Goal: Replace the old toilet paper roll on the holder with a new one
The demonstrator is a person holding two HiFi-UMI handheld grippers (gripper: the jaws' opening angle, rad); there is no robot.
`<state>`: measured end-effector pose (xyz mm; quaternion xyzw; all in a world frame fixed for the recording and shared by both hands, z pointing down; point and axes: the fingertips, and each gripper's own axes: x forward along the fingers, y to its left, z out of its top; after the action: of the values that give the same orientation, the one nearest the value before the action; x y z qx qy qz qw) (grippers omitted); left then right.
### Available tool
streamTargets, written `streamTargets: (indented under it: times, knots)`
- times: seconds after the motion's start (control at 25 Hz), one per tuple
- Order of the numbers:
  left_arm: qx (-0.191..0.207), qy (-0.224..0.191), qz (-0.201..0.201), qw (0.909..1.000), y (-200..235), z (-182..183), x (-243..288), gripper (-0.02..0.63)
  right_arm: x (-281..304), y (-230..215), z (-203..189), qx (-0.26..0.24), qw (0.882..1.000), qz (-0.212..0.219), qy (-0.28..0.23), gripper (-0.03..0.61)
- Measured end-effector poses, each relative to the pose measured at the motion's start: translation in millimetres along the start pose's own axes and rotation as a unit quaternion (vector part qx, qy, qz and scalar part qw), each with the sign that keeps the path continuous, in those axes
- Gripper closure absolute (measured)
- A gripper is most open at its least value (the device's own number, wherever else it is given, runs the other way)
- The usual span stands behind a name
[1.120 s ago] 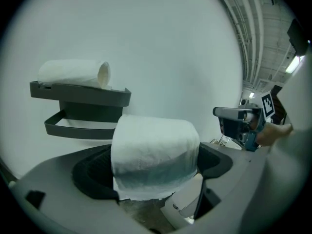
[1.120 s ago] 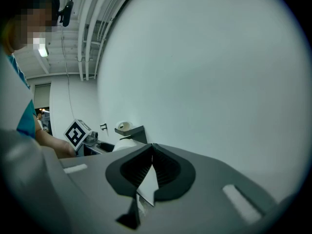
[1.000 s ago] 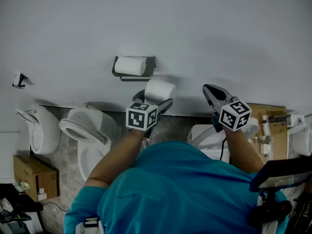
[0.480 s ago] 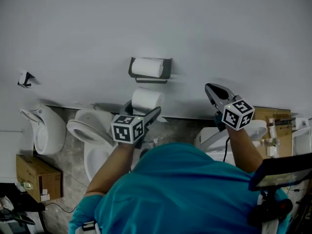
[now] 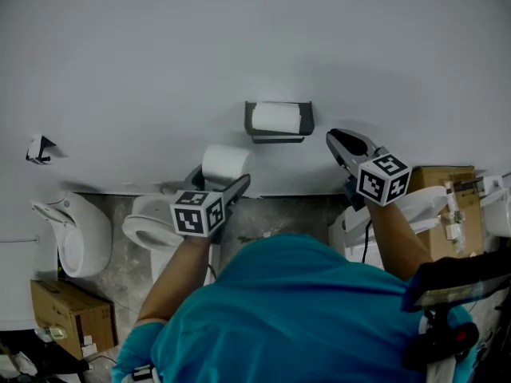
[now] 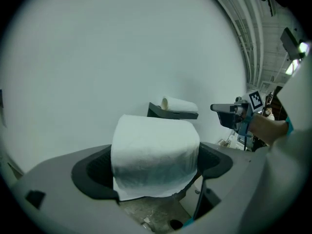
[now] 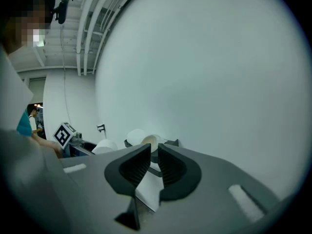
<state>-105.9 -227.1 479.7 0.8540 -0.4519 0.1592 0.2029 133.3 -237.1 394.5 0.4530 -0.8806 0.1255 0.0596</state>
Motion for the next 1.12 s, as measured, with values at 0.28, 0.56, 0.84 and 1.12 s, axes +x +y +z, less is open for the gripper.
streamTargets:
  times: [0.28, 0.56, 0.84, 1.12]
  knots:
    - [0.022, 0.004, -0.023, 0.9995, 48.1, 9.1, -6.5, 0.095, 42.8, 38.0, 17.2, -0.004, 0.999, -0.034, 0.025, 0.460]
    - [0.036, 0.007, -0.047, 0.9982, 69.2, 13.6, -7.8, 0.095, 89.0, 66.4, 25.3, -0.237, 0.962, 0.026, 0.134, 0.357]
    - [0.043, 0.010, -0.052, 0.9977, 87.9, 16.6, -11.3, 0.095, 120.1, 66.1, 6.4, -0.334, 0.902, 0.064, 0.266, 0.357]
    - [0.033, 0.008, -0.049, 0.9982, 101.7, 19.3, -12.3, 0.095, 132.5, 54.4, -6.2, -0.321, 0.892, 0.079, 0.307, 0.362]
